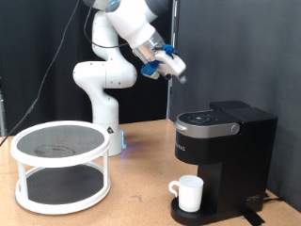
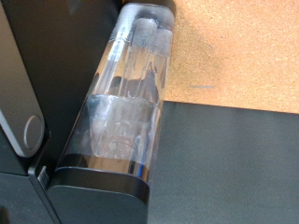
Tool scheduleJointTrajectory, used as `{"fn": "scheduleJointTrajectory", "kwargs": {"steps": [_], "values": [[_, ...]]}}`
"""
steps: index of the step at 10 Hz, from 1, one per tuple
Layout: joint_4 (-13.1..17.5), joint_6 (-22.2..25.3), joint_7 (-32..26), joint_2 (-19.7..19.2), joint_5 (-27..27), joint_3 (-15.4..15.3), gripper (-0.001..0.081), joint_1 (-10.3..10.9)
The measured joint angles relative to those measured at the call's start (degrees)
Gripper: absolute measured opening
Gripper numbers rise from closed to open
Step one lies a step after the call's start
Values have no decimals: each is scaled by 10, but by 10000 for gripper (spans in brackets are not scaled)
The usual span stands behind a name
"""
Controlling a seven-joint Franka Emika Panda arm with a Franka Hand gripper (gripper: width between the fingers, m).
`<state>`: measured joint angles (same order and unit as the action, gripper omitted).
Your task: Make a cup of coffee with the keurig machine
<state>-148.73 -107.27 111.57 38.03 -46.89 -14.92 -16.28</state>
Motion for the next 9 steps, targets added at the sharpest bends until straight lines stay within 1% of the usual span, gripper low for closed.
{"fn": "scheduleJointTrajectory", "kwargs": {"steps": [1, 2, 3, 4, 5, 6, 8, 9], "values": [[-1, 3, 0, -1, -18, 2, 734, 0], [3, 15, 10, -2, 4, 0, 734, -1], [15, 26, 31, -2, 65, -13, 734, -5], [31, 29, 57, -2, 121, -34, 734, -11], [48, 25, 80, -2, 150, -52, 734, -17], [64, 12, 99, -2, 153, -61, 734, -20], [94, -18, 116, -10, 149, -62, 734, -20], [112, -21, 125, -22, 151, -62, 734, -21]]}}
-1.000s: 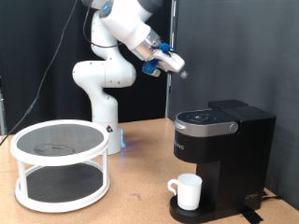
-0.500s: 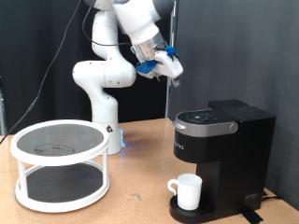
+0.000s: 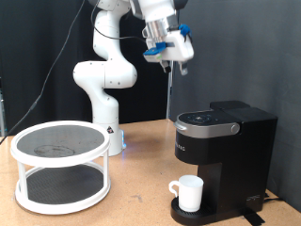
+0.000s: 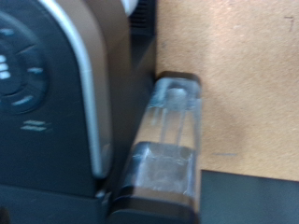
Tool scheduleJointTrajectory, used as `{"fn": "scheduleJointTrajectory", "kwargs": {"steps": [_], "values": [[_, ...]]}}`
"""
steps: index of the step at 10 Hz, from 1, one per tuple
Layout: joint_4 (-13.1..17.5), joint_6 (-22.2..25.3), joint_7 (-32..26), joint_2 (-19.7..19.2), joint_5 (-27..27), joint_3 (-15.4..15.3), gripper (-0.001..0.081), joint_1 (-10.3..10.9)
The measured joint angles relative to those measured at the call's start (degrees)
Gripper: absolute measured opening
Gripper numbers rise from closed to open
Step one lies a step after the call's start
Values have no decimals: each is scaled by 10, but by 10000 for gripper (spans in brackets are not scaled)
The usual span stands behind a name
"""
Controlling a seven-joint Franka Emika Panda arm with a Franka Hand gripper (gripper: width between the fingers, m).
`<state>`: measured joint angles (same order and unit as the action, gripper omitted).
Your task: Make a cup of coffee with the keurig machine
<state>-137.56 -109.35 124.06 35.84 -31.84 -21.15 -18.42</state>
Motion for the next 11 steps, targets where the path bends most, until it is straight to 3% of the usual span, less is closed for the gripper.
{"fn": "scheduleJointTrajectory", "kwargs": {"steps": [8, 11], "values": [[155, 1, 75, -176, 73, -31, 734, -21], [221, 58, 89, -257, 121, -47, 734, -21]]}}
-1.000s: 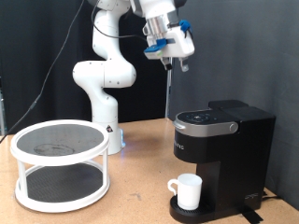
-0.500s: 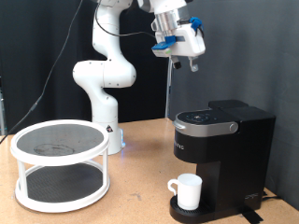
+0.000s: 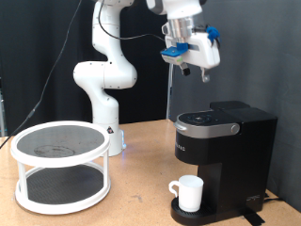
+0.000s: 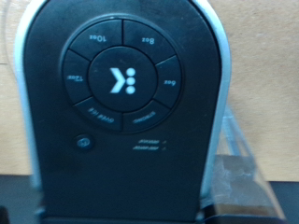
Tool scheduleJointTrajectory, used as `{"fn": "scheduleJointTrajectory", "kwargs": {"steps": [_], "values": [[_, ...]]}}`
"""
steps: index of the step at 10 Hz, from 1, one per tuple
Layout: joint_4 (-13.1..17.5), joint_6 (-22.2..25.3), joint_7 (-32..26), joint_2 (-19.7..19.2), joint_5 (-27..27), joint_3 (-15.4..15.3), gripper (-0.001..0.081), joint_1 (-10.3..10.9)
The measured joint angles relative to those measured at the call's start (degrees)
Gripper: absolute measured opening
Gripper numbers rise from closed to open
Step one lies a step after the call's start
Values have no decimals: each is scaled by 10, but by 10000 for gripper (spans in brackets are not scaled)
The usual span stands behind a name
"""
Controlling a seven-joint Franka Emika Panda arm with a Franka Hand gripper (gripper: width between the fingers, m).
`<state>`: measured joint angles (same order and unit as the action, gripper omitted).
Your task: Make a cup of coffee with the keurig machine
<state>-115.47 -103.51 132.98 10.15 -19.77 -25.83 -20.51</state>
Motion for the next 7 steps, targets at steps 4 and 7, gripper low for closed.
{"fn": "scheduleJointTrajectory", "kwargs": {"steps": [4, 7], "values": [[57, 83, 2, -86, 31, -19, 620, 1], [58, 84, 12, -109, 64, -28, 302, 4]]}}
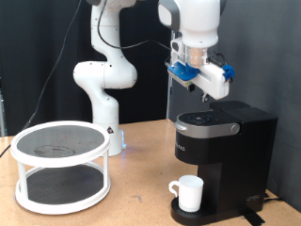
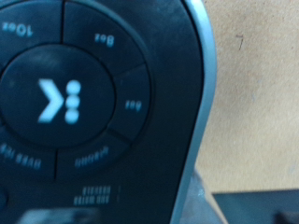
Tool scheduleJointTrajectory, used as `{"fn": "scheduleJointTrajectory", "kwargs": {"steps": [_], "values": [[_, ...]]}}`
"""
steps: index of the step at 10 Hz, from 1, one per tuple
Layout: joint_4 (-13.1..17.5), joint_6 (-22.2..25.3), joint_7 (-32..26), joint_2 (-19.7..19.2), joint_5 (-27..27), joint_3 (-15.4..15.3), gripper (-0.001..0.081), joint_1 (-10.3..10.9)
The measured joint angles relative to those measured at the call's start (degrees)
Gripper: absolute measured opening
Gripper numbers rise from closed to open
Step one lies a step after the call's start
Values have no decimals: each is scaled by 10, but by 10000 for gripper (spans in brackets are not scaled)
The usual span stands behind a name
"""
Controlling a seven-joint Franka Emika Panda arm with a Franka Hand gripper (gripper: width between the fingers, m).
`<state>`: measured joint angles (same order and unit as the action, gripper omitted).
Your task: Make a cup of coffee with the keurig machine
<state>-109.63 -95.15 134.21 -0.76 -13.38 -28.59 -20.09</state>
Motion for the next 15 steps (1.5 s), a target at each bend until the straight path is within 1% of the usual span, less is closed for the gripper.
{"fn": "scheduleJointTrajectory", "kwargs": {"steps": [1, 2, 3, 4, 5, 7, 9, 13, 15], "values": [[0, 0, 11, -5, 15, -3, 302, 1], [0, 0, 18, -9, 24, -7, 117, 2], [0, 0, 25, -12, 29, -8, 117, 2], [0, -1, 33, -13, 34, -8, 37, 3], [0, -6, 45, -14, 44, -8, 8, 4], [0, -22, 63, -15, 61, -9, 2, 4], [0, -27, 69, -17, 68, -9, 1, 5], [0, -28, 71, -39, 81, -13, 0, 9], [0, -38, 78, -52, 92, -15, 0, 13]]}}
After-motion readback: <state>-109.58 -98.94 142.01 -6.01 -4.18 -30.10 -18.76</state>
